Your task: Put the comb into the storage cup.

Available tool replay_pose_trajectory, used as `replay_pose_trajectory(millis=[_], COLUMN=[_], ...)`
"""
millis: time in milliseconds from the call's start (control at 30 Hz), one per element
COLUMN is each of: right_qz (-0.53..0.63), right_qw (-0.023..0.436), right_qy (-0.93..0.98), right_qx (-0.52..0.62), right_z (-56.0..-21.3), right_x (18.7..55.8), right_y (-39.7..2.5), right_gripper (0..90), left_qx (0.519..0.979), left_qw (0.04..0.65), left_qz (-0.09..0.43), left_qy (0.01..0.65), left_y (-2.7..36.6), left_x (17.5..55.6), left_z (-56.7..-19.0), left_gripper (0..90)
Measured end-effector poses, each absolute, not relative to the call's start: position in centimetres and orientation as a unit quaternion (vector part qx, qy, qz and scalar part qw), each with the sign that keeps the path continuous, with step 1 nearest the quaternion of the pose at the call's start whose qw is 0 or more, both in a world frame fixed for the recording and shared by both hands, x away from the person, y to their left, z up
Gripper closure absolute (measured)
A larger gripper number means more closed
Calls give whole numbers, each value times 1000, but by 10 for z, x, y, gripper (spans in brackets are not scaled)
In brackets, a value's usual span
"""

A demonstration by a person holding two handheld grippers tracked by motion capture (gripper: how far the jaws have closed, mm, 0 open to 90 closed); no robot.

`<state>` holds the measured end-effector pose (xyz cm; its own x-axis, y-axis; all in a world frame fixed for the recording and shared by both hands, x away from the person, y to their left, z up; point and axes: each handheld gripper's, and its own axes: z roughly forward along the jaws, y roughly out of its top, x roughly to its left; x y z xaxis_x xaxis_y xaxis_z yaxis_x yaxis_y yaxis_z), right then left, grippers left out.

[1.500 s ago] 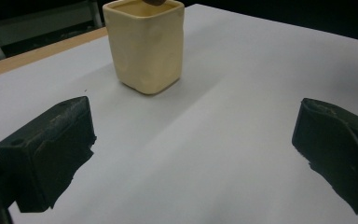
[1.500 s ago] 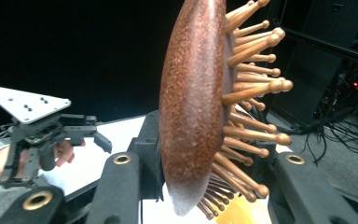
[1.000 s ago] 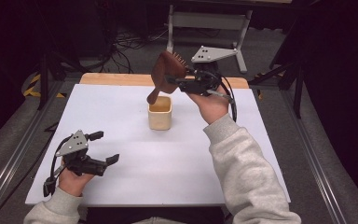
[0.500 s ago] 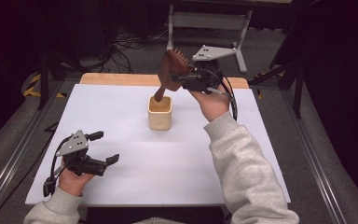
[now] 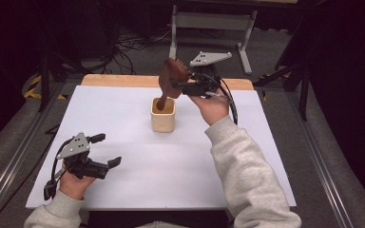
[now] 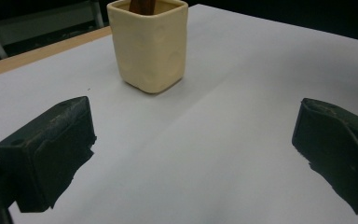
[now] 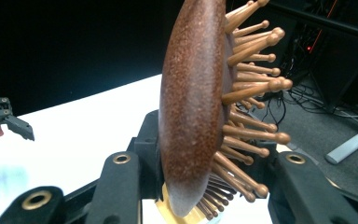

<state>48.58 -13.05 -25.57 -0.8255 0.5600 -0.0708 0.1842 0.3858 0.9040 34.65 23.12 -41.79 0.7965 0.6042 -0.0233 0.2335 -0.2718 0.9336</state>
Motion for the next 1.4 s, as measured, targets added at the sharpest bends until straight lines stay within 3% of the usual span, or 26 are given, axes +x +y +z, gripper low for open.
replay_pose_trajectory(millis=[1400], right_qz=[458], right_qw=[122], right_qy=[841], right_qx=[262], right_z=[-302], right_x=[503], right_y=[-120], right_gripper=[558], left_qx=[779], left_qw=[541], left_qz=[167], left_qy=[270], left_y=[231], left_x=[348], left_z=[-420], left_gripper=[1])
